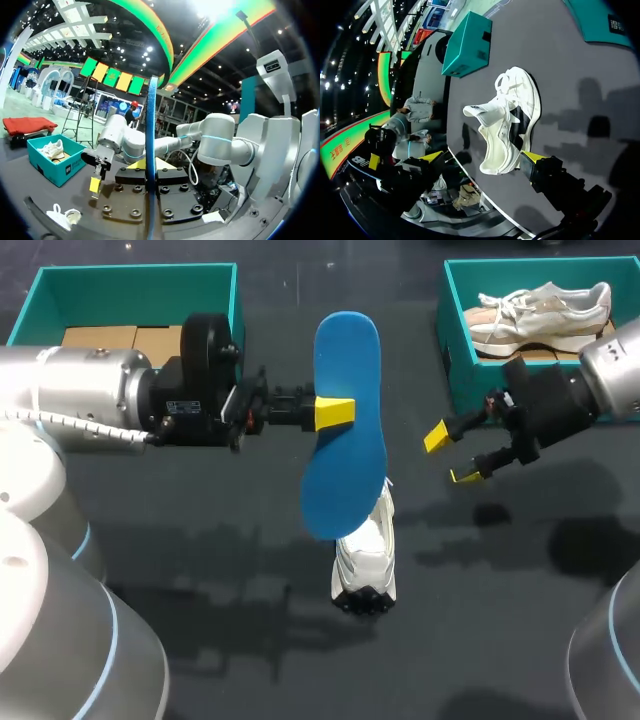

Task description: Take the shoe out of the shoebox, open the shoe tongue, remove and reinsert the insole, then place the shoe into the shoebox

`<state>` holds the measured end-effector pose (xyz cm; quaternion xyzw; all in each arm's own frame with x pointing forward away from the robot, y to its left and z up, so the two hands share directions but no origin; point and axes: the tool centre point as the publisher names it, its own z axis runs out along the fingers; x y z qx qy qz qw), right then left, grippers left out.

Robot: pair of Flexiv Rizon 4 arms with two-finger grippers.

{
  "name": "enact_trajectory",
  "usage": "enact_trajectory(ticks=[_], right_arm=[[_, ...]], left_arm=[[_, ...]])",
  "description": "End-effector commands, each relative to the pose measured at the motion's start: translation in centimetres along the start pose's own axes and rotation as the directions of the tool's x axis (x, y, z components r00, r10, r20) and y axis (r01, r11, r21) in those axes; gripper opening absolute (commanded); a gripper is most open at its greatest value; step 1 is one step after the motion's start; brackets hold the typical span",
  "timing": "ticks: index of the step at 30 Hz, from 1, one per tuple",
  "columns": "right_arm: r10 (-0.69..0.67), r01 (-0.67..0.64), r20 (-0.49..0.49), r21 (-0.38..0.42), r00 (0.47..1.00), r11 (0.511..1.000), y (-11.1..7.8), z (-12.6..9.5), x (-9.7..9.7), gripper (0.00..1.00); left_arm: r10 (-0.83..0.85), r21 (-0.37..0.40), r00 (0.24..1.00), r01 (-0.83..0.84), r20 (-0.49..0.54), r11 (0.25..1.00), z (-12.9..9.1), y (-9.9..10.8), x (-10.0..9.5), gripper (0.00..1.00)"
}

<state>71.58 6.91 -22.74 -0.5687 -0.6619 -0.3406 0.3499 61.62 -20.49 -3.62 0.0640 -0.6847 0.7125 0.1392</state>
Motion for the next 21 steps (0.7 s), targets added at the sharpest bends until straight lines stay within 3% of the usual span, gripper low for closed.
enact_trajectory(ticks=[1, 9, 12, 21], right_arm=[[-0.011, 0.011, -0.062, -0.007, 0.998, 1.000, 0.3, -0.9, 0.2, 1.00], [-0.025, 0.024, -0.127, -0.011, 0.992, 1.000, 1.1, -1.7, 1.8, 1.00], [-0.031, 0.028, -0.166, -0.016, 0.986, 0.999, 1.5, -1.8, 2.0, 1.00], [-0.019, 0.017, -0.156, -0.017, 0.988, 1.000, 1.7, -1.8, 2.0, 1.00]], left_arm=[[0.198, -0.013, 0.980, -0.198, 0.002, 0.980, 0.3, 0.1, -1.1, 0.00], [0.534, -0.042, 0.845, -0.535, -0.018, 0.844, -0.4, -0.6, -4.0, 0.00], [0.661, -0.126, 0.749, -0.661, -0.047, 0.740, -0.7, -0.3, -4.8, 0.00], [0.661, -0.126, 0.749, -0.661, -0.047, 0.740, -0.7, -0.3, -4.8, 0.00]])
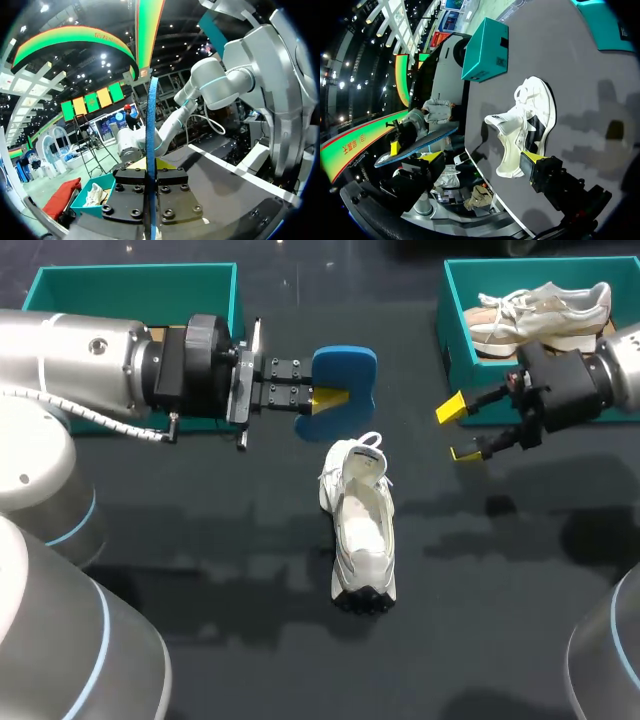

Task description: Take the shoe out of the shoebox, open the shoe tongue, remove and reinsert the insole, then place the shoe into the shoebox

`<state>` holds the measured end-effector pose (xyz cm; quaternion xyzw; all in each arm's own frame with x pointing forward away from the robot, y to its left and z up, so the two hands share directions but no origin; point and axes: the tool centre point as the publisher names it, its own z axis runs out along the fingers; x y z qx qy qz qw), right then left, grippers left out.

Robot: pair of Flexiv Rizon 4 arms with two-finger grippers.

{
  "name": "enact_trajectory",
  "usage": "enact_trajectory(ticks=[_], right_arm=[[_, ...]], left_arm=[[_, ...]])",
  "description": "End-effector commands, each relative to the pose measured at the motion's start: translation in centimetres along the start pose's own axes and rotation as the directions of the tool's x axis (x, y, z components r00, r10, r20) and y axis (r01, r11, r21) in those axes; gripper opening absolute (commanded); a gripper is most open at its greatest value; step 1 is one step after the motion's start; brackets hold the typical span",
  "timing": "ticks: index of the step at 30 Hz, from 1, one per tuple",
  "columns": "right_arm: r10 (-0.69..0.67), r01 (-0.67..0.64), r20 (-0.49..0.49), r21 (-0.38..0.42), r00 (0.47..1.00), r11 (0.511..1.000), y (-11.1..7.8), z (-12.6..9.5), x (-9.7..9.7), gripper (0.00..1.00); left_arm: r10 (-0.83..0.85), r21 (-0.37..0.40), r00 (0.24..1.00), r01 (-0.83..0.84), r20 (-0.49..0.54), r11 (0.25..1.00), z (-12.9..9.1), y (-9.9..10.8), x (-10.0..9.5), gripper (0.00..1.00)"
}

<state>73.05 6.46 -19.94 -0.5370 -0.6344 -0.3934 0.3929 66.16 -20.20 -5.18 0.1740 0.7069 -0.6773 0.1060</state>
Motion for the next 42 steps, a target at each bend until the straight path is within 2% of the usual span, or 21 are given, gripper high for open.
enact_trajectory(ticks=[1, 6, 10, 13, 16, 17, 27, 28, 30, 31, 36, 38, 39, 42], right_arm=[[0.000, 0.000, 0.001, 0.002, 1.000, 1.000, 0.2, 0.1, 0.0, 1.00], [0.024, -0.024, -0.022, -0.004, 0.999, 1.000, 0.4, -0.3, 0.5, 1.00], [0.071, -0.071, -0.046, -0.008, 0.996, 0.997, 1.0, -0.7, 1.3, 1.00], [0.083, -0.084, -0.083, -0.012, 0.993, 0.996, 1.1, -0.8, 1.9, 1.00], [0.099, -0.101, -0.137, -0.011, 0.986, 0.995, 1.4, -0.6, 2.3, 1.00], [0.114, -0.116, -0.163, -0.005, 0.980, 0.993, 1.6, -0.4, 2.3, 1.00], [0.114, -0.116, -0.163, -0.005, 0.980, 0.993, 1.6, -0.4, 2.3, 1.00], [0.114, -0.116, -0.163, -0.005, 0.980, 0.993, 1.6, -0.4, 2.3, 1.00], [0.115, -0.117, -0.175, -0.001, 0.978, 0.993, 2.4, -0.4, 2.7, 1.00], [0.110, -0.114, -0.183, -0.011, 0.977, 0.993, 2.7, -0.5, 3.0, 1.00], [0.087, -0.096, -0.220, -0.028, 0.972, 0.995, 3.9, -0.4, 3.7, 1.00], [0.077, -0.087, -0.239, -0.029, 0.968, 0.996, 4.2, -0.3, 3.9, 1.00], [0.076, -0.088, -0.251, -0.037, 0.965, 0.995, 4.5, -0.2, 3.9, 1.00], [0.076, -0.088, -0.256, -0.035, 0.964, 0.996, 4.7, 0.0, 3.8, 1.00]], left_arm=[[0.043, -0.017, 0.999, -0.044, -0.011, 0.999, 0.0, -0.3, -0.3, 0.00], [0.166, 0.076, 0.986, -0.165, -0.004, 0.983, -0.2, 1.0, -0.2, 0.00], [0.292, 0.087, 0.956, -0.293, 0.023, 0.952, 0.2, 2.9, -0.7, 0.00], [0.431, 0.094, 0.902, -0.432, 0.034, 0.897, 0.5, 4.0, -0.8, 0.00], [0.575, 0.120, 0.816, -0.577, 0.058, 0.808, 0.9, 4.4, -0.8, 0.00], [0.615, 0.106, 0.787, -0.617, 0.053, 0.780, 1.0, 4.5, -0.8, 0.00], [0.615, 0.106, 0.787, -0.617, 0.053, 0.780, 1.0, 4.5, -0.8, 0.00], [0.643, 0.111, 0.764, -0.644, 0.053, 0.757, 1.2, 5.0, -0.7, 0.00], [0.722, 0.069, 0.688, -0.726, 0.070, 0.684, 1.8, 6.2, -0.6, 0.00], [0.728, 0.087, 0.681, -0.733, 0.084, 0.675, 2.0, 6.7, -0.7, 0.00], [0.859, 0.015, 0.504, -0.863, 0.093, 0.505, 2.9, 8.8, -1.0, 0.00], [0.870, 0.009, 0.480, -0.876, 0.115, 0.482, 3.1, 9.3, -1.2, 0.00], [0.900, -0.008, 0.424, -0.904, 0.104, 0.427, 3.4, 9.7, -1.4, 0.00], [0.904, -0.010, 0.416, -0.908, 0.097, 0.419, 3.4, 9.9, -1.4, 0.00]])
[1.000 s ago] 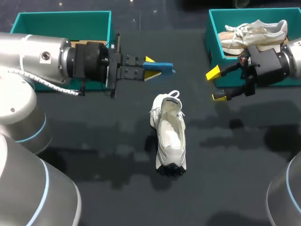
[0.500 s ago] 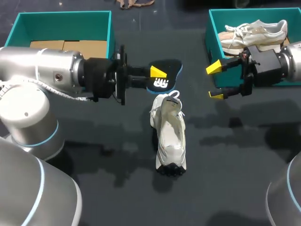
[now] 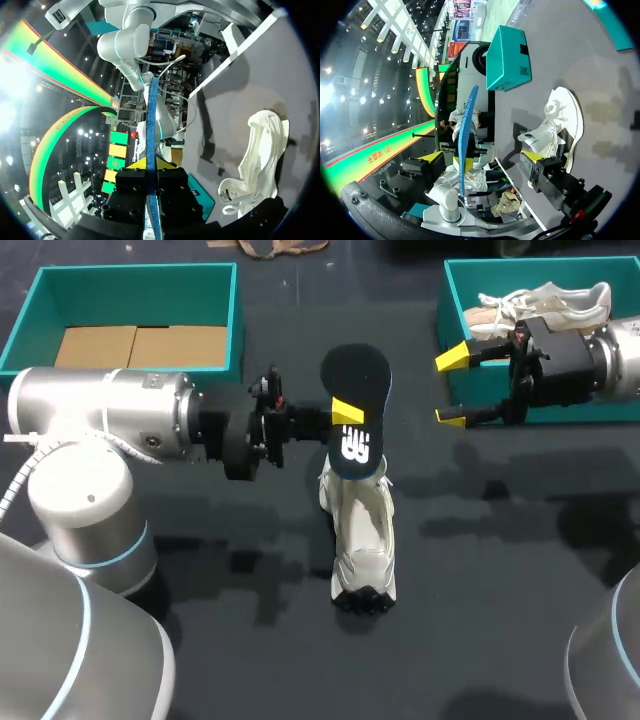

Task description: Take the shoe out of the shoebox, open the shoe tongue, remove and reinsert the insole, then place the shoe into the shoebox

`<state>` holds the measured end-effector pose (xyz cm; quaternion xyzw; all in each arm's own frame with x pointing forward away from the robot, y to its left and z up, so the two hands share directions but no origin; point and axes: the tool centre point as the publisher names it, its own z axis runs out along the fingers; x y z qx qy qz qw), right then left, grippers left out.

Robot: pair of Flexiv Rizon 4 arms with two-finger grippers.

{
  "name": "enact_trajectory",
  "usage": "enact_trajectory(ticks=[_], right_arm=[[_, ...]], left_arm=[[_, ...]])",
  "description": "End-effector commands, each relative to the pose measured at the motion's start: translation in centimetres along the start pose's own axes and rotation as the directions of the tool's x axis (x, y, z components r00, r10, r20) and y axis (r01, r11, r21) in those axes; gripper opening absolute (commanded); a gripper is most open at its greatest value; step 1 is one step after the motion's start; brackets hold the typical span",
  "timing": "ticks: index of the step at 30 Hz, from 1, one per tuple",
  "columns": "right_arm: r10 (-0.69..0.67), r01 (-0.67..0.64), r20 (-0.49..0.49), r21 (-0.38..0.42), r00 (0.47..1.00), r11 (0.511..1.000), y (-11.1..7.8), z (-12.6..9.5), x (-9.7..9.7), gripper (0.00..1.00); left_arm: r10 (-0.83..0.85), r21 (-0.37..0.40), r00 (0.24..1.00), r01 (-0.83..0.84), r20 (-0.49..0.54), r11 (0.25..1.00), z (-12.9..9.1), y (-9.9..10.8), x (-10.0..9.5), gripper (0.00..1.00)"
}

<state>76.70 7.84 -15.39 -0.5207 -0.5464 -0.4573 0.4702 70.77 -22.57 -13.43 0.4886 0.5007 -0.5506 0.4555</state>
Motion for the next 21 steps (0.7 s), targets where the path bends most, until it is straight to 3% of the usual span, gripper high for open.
enact_trajectory(ticks=[1, 8, 21], right_arm=[[-0.001, 0.001, -0.007, 0.009, 1.000, 1.000, 0.6, 0.6, -0.6, 1.00], [-0.001, 0.001, -0.007, 0.009, 1.000, 1.000, 0.6, 0.6, -0.6, 1.00], [-0.113, 0.113, -0.005, -0.014, 0.994, 0.994, 0.7, 3.8, -0.5, 1.00]], left_arm=[[0.071, -0.008, 0.997, -0.071, 0.015, 0.997, 1.0, 0.4, 0.5, 0.00], [0.053, -0.021, 0.999, -0.053, -0.001, 0.998, 1.2, 0.7, 1.0, 0.00], [0.069, -0.089, 0.995, -0.075, -0.068, 0.993, 3.0, 2.4, 3.2, 0.00]])
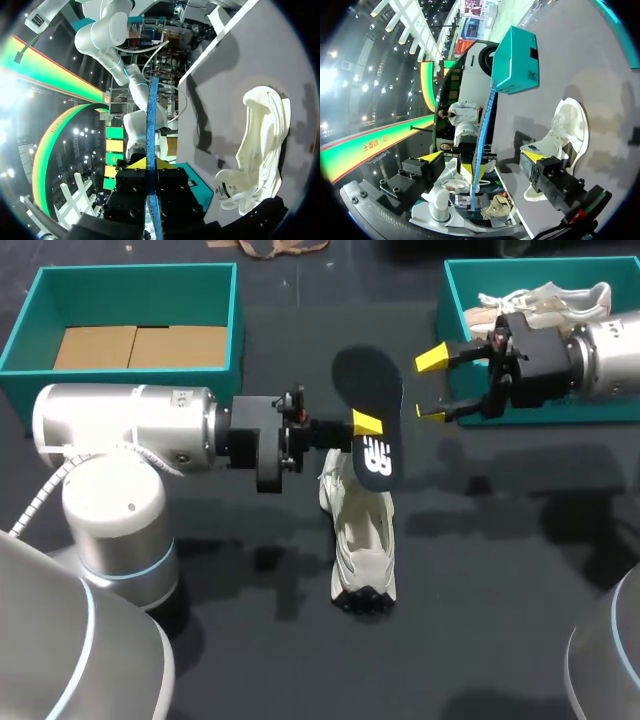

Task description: Take the shoe out of the shoebox, open the shoe tongue, remove and reinsert the insole, then place the shoe into the shoebox

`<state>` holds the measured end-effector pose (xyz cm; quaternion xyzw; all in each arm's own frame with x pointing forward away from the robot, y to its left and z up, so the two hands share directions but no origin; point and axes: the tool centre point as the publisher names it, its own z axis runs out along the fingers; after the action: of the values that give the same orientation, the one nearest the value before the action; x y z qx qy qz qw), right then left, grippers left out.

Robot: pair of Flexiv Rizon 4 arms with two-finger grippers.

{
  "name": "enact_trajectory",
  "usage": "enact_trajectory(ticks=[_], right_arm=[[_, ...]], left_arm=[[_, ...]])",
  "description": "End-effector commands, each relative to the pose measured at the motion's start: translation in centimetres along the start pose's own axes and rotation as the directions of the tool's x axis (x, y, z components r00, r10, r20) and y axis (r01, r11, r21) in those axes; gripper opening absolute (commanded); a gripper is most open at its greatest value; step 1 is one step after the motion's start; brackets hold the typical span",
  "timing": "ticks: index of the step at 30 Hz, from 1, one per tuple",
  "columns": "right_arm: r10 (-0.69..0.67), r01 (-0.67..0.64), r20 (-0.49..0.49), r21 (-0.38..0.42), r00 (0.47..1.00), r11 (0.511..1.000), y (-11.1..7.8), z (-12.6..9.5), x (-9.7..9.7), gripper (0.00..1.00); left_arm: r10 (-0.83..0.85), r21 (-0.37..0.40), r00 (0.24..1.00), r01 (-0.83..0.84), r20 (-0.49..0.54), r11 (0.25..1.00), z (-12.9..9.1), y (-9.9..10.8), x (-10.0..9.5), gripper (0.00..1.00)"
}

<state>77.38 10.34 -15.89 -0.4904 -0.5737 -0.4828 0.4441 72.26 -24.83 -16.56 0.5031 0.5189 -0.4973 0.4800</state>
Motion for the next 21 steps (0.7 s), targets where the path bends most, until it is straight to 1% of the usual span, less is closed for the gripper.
enact_trajectory(ticks=[1, 4, 8, 9, 11, 13, 15, 16, 17, 21], right_arm=[[-0.007, 0.007, -0.003, -0.011, 1.000, 1.000, -0.1, 1.5, -0.3, 1.00], [-0.012, 0.012, -0.008, -0.004, 1.000, 1.000, 0.0, 2.3, -0.4, 1.00], [-0.016, 0.016, -0.018, -0.006, 1.000, 1.000, -0.1, 2.9, -0.3, 0.93], [-0.015, 0.015, -0.021, -0.010, 1.000, 1.000, -0.1, 3.1, -0.3, 0.86], [-0.011, 0.010, -0.026, -0.017, 1.000, 1.000, -0.2, 3.2, -0.3, 0.64], [-0.008, 0.007, -0.028, -0.021, 1.000, 1.000, -0.3, 3.4, -0.3, 0.49], [-0.006, 0.006, -0.030, -0.022, 1.000, 1.000, -0.3, 3.5, -0.3, 0.44], [-0.005, 0.004, -0.031, -0.023, 0.999, 1.000, -0.3, 3.6, -0.4, 0.38], [-0.003, 0.002, -0.032, -0.024, 0.999, 1.000, -0.3, 3.7, -0.4, 0.35], [0.002, -0.003, -0.037, -0.024, 0.999, 1.000, -0.3, 3.8, -0.4, 0.33]], left_arm=[[0.005, -0.012, 1.000, -0.005, -0.009, 1.000, 1.1, 0.4, 0.4, 0.00], [0.012, -0.017, 1.000, -0.012, -0.016, 1.000, 1.3, 0.6, 0.6, 0.00], [0.036, -0.032, 0.999, -0.037, -0.035, 0.999, 1.6, 0.9, 1.0, 0.00], [0.035, -0.032, 0.999, -0.037, -0.035, 0.999, 1.7, 0.9, 1.0, 0.00], [0.045, -0.038, 0.998, -0.047, -0.044, 0.998, 1.8, 1.0, 1.2, 0.00], [0.043, -0.039, 0.998, -0.045, -0.043, 0.998, 1.8, 1.0, 1.2, 0.00], [0.047, -0.042, 0.998, -0.049, -0.046, 0.998, 1.9, 1.0, 1.3, 0.00], [0.047, -0.042, 0.998, -0.048, -0.045, 0.998, 1.9, 1.0, 1.3, 0.00], [0.049, -0.043, 0.998, -0.051, -0.046, 0.998, 2.0, 1.0, 1.3, 0.00], [0.054, -0.044, 0.997, -0.056, -0.047, 0.997, 2.2, 0.9, 1.3, 0.00]])
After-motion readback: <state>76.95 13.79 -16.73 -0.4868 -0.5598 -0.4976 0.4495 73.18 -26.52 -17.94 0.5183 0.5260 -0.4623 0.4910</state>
